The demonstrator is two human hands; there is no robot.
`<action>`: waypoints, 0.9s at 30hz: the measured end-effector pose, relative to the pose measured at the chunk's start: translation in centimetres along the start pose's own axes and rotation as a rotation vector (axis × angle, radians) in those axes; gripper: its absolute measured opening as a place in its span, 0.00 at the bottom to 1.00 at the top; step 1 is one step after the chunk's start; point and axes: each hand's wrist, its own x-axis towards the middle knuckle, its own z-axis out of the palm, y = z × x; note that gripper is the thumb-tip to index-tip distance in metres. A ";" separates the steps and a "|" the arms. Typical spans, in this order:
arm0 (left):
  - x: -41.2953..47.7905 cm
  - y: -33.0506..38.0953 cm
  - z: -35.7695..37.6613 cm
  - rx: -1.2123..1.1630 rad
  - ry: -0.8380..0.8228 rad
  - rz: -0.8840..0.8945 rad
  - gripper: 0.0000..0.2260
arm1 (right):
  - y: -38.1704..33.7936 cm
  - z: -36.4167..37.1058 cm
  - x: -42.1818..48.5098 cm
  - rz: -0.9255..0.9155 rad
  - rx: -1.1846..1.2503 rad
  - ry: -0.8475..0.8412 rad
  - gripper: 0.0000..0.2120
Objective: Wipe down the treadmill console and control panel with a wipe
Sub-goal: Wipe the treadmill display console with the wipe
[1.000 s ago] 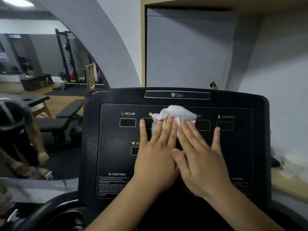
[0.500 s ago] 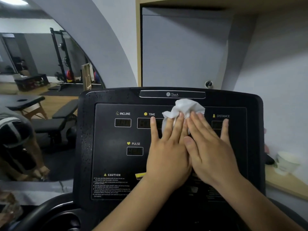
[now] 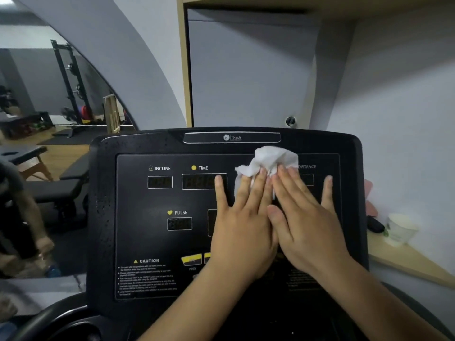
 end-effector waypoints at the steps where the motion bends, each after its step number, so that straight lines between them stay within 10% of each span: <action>1: -1.1 0.3 0.5 -0.016 0.000 0.018 0.29 | 0.1 0.5 -1.2 0.000 -0.001 -0.010 0.31; 27: 3.5 5.1 1.1 0.042 -0.004 0.148 0.29 | 6.1 -0.7 -1.5 0.133 -0.099 0.044 0.32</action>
